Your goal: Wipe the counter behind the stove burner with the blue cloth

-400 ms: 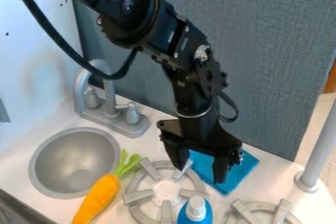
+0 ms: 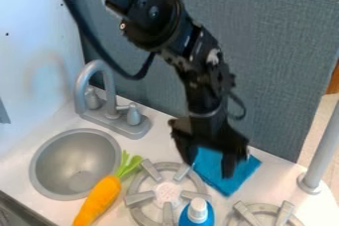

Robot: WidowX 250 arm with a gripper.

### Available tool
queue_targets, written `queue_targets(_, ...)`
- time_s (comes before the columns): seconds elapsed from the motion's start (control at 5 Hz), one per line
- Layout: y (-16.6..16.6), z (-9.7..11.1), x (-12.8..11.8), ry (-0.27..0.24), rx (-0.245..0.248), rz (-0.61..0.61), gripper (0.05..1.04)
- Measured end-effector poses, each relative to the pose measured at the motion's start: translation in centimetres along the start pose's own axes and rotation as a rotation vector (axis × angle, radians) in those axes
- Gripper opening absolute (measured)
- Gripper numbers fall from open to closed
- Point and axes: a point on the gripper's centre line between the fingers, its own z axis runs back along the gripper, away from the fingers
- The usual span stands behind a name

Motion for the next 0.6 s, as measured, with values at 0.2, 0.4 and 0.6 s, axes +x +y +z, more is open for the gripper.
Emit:
queue_targets(0.2,0.7,-0.8,2.8,-0.031,0.000,0.029,1.001)
queue_targets(0.4,0.5,-1.6,4.9,-0.070,0.014,-0.006,1.001)
queue_targets(0.6,0.9,-4.0,5.9,-0.087,0.050,-0.054,1.001)
